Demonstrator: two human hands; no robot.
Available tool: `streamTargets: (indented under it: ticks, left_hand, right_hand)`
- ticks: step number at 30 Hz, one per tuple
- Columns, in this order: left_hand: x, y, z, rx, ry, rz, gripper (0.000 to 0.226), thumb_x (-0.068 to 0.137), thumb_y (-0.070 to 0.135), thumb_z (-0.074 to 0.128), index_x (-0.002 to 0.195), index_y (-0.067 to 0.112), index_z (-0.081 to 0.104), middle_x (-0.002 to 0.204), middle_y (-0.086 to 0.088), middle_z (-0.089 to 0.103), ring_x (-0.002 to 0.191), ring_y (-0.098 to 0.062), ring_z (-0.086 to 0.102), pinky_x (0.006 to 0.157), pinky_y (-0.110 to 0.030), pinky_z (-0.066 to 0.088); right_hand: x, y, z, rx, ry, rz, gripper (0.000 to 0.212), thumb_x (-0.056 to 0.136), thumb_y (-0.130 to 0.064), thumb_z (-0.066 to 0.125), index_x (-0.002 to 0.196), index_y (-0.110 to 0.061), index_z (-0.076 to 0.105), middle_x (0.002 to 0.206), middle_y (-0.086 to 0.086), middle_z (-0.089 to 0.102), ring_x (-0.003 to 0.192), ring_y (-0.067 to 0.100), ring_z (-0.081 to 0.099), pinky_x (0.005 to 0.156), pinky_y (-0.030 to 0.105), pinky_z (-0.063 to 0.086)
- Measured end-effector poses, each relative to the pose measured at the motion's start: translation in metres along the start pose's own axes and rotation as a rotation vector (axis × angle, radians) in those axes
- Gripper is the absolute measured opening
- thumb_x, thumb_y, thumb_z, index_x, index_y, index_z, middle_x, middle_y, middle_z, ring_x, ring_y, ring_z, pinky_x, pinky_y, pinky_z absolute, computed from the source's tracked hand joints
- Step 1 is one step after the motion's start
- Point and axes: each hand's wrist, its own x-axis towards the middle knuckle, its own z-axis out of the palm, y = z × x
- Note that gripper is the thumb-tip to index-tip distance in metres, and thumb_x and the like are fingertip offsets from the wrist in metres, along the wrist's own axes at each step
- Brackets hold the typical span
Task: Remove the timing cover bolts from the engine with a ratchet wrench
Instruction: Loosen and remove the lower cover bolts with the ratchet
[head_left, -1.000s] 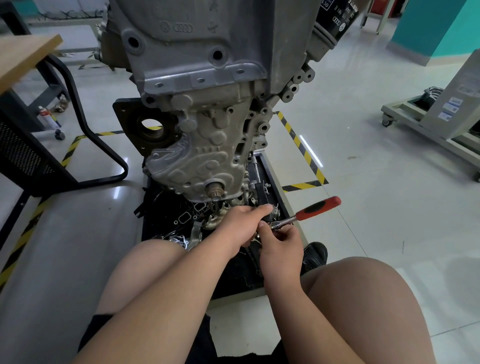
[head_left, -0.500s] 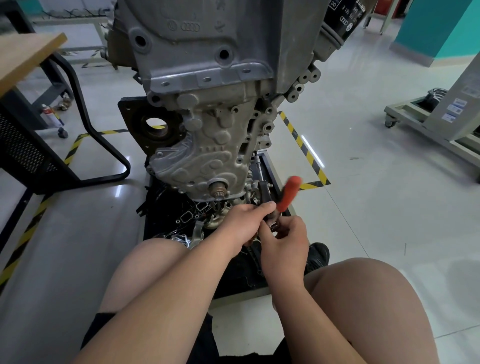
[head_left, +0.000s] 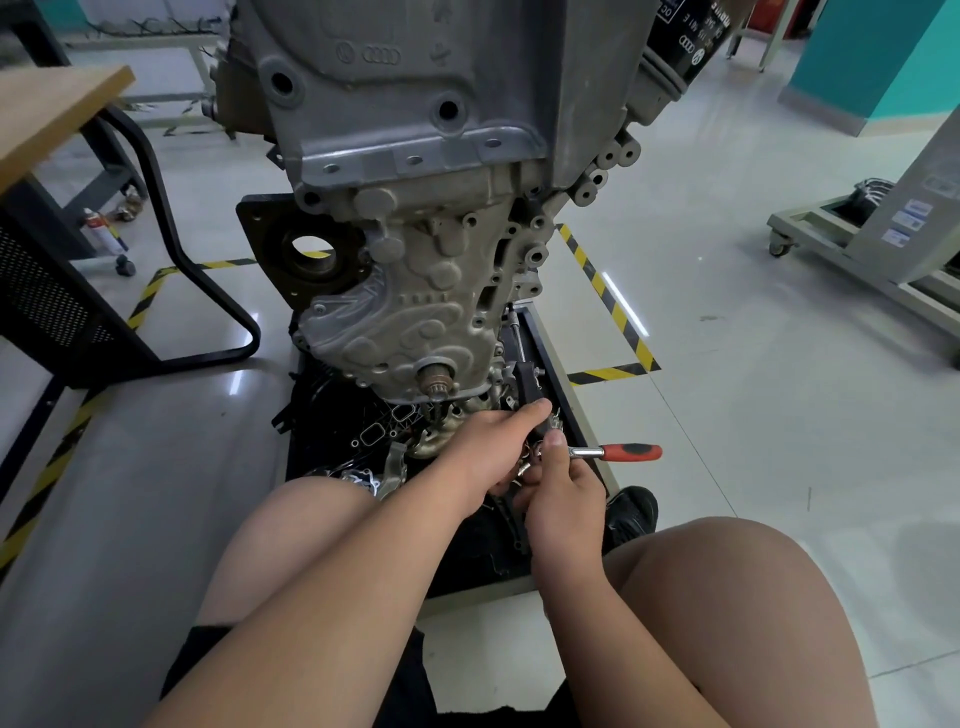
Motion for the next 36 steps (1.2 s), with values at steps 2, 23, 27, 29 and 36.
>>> streamTargets:
  ticks: [2,23,27,29,36]
  left_hand:
    - [0.001,0.000,0.000,0.003,0.008,0.006,0.037,0.088,0.049,0.061,0.067,0.019,0.052,0.044,0.007,0.035,0.035,-0.010,0.031,0.040,-0.017,0.022]
    - [0.002,-0.003,0.002,0.021,0.027,0.011,0.025,0.092,0.041,0.060,0.075,0.023,0.061,0.041,0.012,0.035,0.031,-0.005,0.032,0.038,-0.015,0.024]
    - [0.001,-0.001,-0.001,0.018,0.034,0.018,0.030,0.089,0.042,0.062,0.067,0.022,0.060,0.048,0.008,0.037,0.037,-0.009,0.034,0.040,-0.017,0.026]
    - [0.001,0.000,-0.002,0.012,0.037,0.010,0.031,0.090,0.041,0.063,0.067,0.019,0.058,0.048,0.006,0.040,0.037,-0.009,0.033,0.040,-0.018,0.025]
    - [0.002,-0.002,-0.003,0.033,0.048,0.018,0.031,0.089,0.043,0.062,0.081,0.013,0.066,0.054,0.002,0.042,0.035,-0.008,0.032,0.039,-0.017,0.025]
  right_hand:
    - [0.001,-0.001,0.000,0.050,-0.020,0.072,0.052,0.099,-0.050,0.043,0.068,-0.009,0.051,0.051,0.005,0.052,0.039,0.011,0.047,0.038,0.018,0.039]
    - [0.004,-0.001,-0.003,-0.043,-0.072,0.126,0.052,0.099,-0.049,0.040,0.068,-0.009,0.053,0.047,0.001,0.050,0.036,0.011,0.045,0.037,0.018,0.034]
    - [0.003,-0.001,-0.005,-0.197,-0.014,-0.044,0.045,0.092,-0.048,0.055,0.068,-0.011,0.048,0.052,0.001,0.053,0.044,0.011,0.045,0.044,0.024,0.038]
    - [0.002,-0.001,-0.005,-0.221,0.003,-0.087,0.042,0.088,-0.045,0.064,0.068,-0.012,0.045,0.058,0.006,0.051,0.049,0.013,0.043,0.049,0.027,0.039]
    - [0.004,0.001,-0.005,-0.329,0.055,-0.210,0.028,0.080,-0.037,0.075,0.080,-0.020,0.053,0.063,-0.007,0.055,0.048,-0.003,0.050,0.046,0.014,0.038]
